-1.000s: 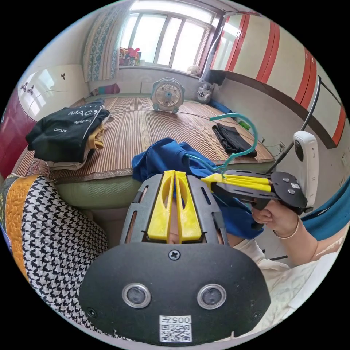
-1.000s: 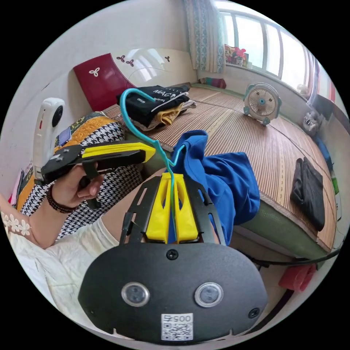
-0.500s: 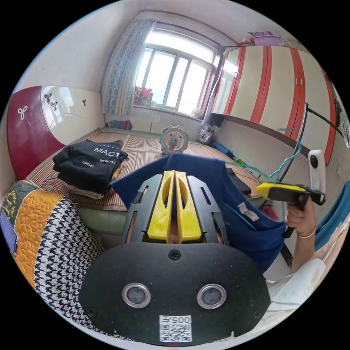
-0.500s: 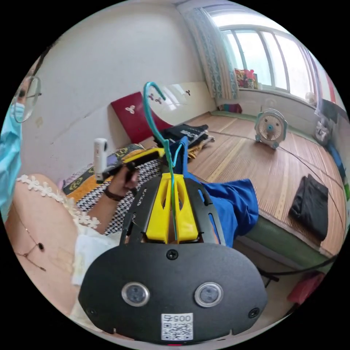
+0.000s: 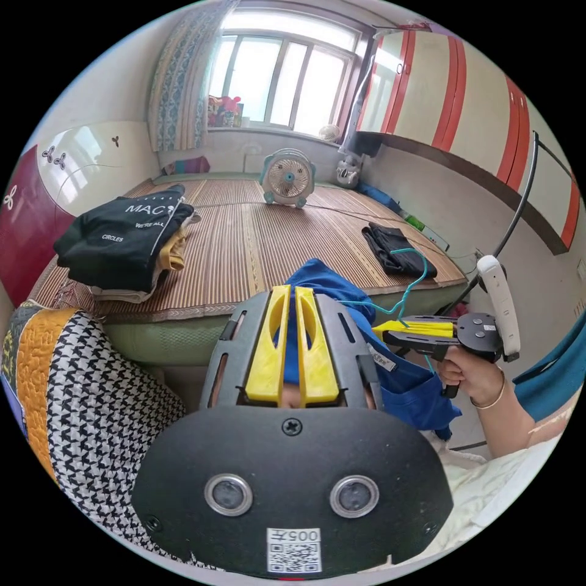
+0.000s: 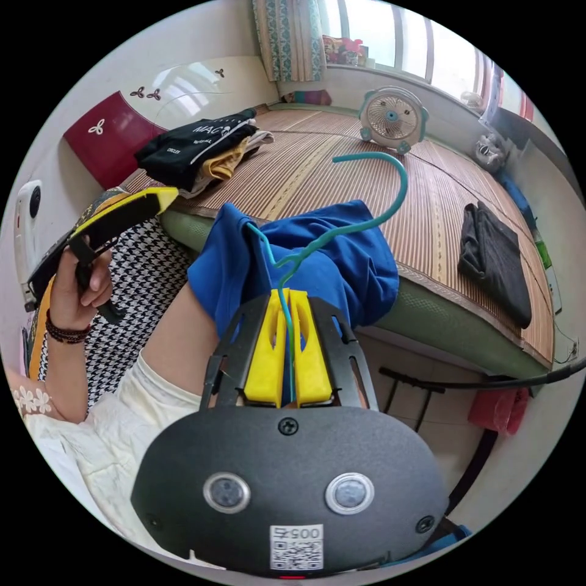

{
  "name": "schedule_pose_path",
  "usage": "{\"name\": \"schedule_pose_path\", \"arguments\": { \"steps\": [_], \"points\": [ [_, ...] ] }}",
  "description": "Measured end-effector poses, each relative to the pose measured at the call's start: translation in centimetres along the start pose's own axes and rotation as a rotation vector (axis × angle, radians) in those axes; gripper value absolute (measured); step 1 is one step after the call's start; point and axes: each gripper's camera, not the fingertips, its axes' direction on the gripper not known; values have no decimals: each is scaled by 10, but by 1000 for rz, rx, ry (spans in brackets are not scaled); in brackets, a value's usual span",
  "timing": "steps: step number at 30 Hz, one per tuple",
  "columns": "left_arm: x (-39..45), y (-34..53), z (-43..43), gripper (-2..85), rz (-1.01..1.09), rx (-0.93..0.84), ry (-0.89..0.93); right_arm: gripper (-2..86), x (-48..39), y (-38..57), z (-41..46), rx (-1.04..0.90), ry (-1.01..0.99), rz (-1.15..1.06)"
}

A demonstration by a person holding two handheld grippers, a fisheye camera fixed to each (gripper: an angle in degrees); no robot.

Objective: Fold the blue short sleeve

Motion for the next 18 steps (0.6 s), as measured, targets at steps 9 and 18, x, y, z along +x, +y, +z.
{"name": "schedule_pose_path", "arguments": {
  "steps": [9,18],
  "points": [
    [26,-5,45,80,50,-92,19,-16,-15,28,-24,81,-43,-21],
    [33,3,46,79,44,-99,44,-16,-11,45,-49,93,-94,-16]
  ]
}}
